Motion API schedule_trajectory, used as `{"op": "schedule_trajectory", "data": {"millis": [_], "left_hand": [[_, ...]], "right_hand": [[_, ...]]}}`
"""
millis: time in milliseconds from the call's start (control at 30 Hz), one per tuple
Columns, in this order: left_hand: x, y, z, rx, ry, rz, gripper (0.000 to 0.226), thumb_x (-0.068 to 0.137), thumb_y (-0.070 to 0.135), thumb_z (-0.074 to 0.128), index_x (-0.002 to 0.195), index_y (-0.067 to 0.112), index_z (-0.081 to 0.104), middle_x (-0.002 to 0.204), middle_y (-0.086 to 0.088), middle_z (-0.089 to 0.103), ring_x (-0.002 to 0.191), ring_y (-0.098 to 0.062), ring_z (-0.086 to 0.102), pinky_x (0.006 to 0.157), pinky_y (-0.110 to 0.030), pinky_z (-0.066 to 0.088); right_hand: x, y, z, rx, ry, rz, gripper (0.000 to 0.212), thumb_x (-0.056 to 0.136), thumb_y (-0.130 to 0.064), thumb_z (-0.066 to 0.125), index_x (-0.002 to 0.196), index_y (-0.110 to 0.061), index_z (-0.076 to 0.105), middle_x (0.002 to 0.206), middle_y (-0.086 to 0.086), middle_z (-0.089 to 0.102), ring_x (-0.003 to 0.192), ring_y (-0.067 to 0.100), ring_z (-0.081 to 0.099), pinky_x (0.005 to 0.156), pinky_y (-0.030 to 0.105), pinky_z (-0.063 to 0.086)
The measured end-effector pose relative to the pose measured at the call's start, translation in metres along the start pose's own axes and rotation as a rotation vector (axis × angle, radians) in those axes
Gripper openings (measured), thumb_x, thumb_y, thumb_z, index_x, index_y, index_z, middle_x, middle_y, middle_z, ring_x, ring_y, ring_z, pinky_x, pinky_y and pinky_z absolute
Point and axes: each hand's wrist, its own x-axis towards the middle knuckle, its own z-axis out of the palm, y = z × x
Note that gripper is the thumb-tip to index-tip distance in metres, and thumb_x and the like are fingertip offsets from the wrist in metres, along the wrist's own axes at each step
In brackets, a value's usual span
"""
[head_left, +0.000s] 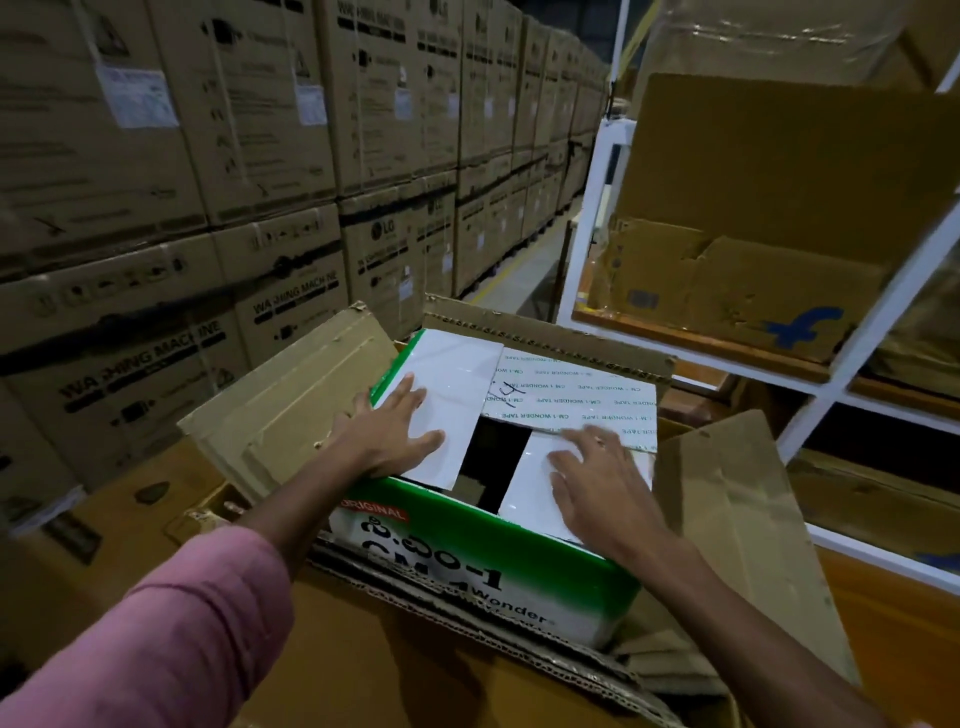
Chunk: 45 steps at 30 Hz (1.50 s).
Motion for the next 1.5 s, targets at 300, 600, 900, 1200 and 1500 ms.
{"op": "schedule_trajectory", "data": {"millis": [300,600,900,1200,1500], "left_hand": [[-0.014,0.060,-0.018,0.120,-0.023,-0.163,0.139,0.057,0.108,0.009,0.163,0.018,-0.001,0.168,-0.004,-0.022,0.151,-0.044,-0.022,0.111,-0.077,-0.011],[-0.014,0.089,-0.008,0.302,-0.127,-0.266,0.150,0.063,0.100,0.045,0.156,0.002,-0.022,0.156,-0.021,-0.042,0.141,-0.049,-0.040,0.100,-0.084,-0.017],[-0.022,0.088,-0.072,0.301,-0.154,-0.010,0.096,0.091,0.051,0.060,0.162,0.020,0.005,0.171,-0.013,-0.005,0.154,-0.047,-0.004,0.116,-0.074,0.008],[-0.066,0.129,-0.104,0.916,0.127,0.420,0.027,0.098,0.004,0.054,0.122,0.011,0.063,0.115,-0.009,0.070,0.106,-0.032,0.066,0.096,-0.041,0.042],[-0.044,0.065,-0.105,0.476,0.173,-0.087,0.071,0.098,0.054,0.051,0.150,0.007,0.043,0.152,-0.019,0.046,0.146,-0.043,0.032,0.117,-0.070,0.005]], "right_hand": [[0.009,0.008,0.007,-0.056,-0.136,-0.098,0.046,0.106,-0.039,0.030,0.139,-0.021,0.055,0.144,0.004,0.052,0.128,0.029,0.043,0.104,0.046,0.036],[0.012,0.010,0.013,-0.102,-0.181,-0.106,0.049,0.105,-0.044,0.028,0.142,-0.022,0.052,0.147,0.001,0.052,0.130,0.031,0.039,0.103,0.050,0.034],[0.013,0.013,0.008,-0.119,-0.247,-0.059,0.049,0.104,-0.047,0.031,0.143,-0.027,0.052,0.152,-0.005,0.048,0.131,0.028,0.039,0.104,0.049,0.032],[0.019,-0.004,0.005,-0.149,-0.327,0.029,0.040,0.098,-0.050,0.037,0.123,-0.031,0.062,0.139,-0.007,0.058,0.121,0.027,0.045,0.096,0.046,0.032],[0.044,-0.031,0.011,-0.098,-0.445,0.132,0.059,0.099,-0.054,0.049,0.153,-0.030,0.042,0.159,0.003,0.039,0.143,0.034,0.032,0.112,0.052,0.027]]}}
